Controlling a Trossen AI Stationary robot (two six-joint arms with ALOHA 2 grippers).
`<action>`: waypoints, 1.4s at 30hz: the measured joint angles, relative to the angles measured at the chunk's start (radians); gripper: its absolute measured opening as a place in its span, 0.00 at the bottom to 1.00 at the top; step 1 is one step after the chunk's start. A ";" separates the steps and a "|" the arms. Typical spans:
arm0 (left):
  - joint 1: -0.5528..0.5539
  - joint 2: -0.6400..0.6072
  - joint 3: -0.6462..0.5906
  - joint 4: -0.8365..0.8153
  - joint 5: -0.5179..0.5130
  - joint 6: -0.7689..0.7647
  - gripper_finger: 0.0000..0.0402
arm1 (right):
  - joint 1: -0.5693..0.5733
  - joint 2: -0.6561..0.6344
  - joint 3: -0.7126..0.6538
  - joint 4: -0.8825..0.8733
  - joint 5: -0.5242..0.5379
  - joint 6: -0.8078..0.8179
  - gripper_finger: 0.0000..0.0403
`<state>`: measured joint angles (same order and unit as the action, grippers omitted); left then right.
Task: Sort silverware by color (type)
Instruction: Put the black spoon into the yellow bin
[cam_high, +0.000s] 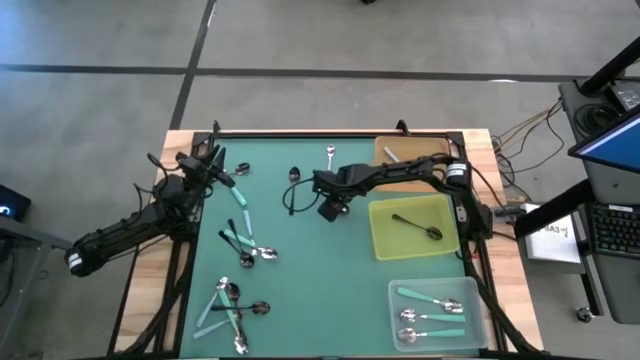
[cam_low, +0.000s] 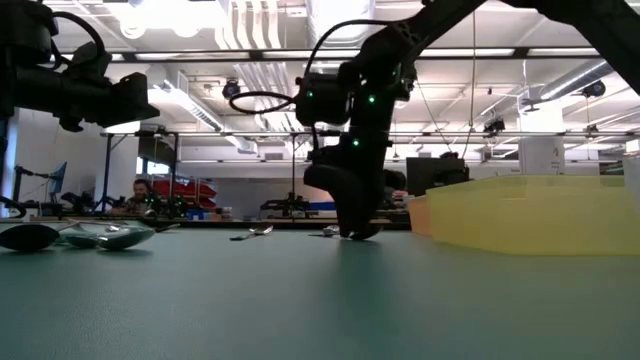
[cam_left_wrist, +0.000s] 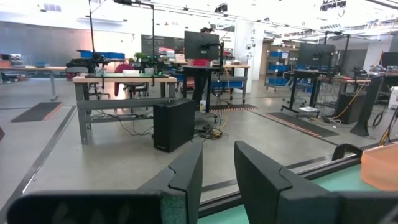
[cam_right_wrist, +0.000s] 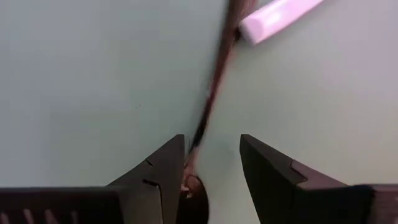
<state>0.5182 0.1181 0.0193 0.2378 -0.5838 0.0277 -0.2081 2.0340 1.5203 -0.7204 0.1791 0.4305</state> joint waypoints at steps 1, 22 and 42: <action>0.000 0.000 0.000 0.000 0.000 0.000 0.19 | -0.003 0.008 0.002 0.001 -0.003 -0.001 0.37; 0.000 0.000 0.000 0.000 0.000 0.000 0.19 | -0.011 -0.014 -0.002 -0.022 -0.041 -0.073 0.02; 0.000 0.001 0.000 -0.001 0.000 0.000 0.19 | 0.221 -0.561 -0.178 -0.508 -0.152 -0.015 0.02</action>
<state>0.5181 0.1192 0.0192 0.2371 -0.5836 0.0277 0.0131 1.4729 1.3422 -1.2288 0.0269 0.4154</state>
